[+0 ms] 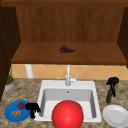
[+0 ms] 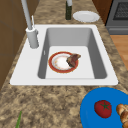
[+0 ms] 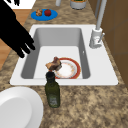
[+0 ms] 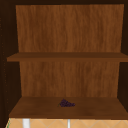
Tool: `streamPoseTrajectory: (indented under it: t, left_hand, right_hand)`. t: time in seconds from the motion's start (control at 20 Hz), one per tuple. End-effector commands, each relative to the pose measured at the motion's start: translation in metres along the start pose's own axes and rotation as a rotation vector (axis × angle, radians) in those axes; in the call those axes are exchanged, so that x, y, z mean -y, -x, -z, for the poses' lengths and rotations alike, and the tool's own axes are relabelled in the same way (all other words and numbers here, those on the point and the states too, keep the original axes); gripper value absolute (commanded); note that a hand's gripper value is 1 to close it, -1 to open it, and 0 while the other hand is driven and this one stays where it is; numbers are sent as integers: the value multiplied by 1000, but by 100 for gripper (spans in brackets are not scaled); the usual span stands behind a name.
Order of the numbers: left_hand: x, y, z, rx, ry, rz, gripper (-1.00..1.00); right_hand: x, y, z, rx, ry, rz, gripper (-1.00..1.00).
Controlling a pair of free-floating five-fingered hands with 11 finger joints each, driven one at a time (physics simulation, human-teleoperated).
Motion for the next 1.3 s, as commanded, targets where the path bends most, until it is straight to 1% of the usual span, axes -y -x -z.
streamPoseTrajectory:
  t: [0.0,0.25,0.35,0.45,0.7,0.9,1.0,1.1,1.2,1.25]
  left_hand:
    - [0,0,0,0,0,0,0]
    - [0,0,0,0,0,0,0]
    - [0,0,0,0,0,0,0]
    - [0,0,0,0,0,0,0]
    - [0,0,0,0,0,0,0]
    - [0,0,0,0,0,0,0]
    - [0,0,0,0,0,0,0]
    - [0,0,0,0,0,0,0]
    - [0,0,0,0,0,0,0]
    - [0,0,0,0,0,0,0]
  right_hand:
    - [-5,6,17,35,-9,-39,-100]
    - [-10,13,40,35,-18,-37,-100]
    - [-8,12,50,27,-38,-42,-100]
    - [0,14,54,29,-61,-35,-100]
    - [-2,20,51,29,-37,-17,-100]
    - [4,22,56,28,-53,-14,-100]
    - [7,21,64,18,-67,-25,-100]
    - [13,19,77,2,-101,-39,-100]
    - [28,15,85,-10,-136,-27,-100]
    - [31,16,90,-12,-153,-34,-100]
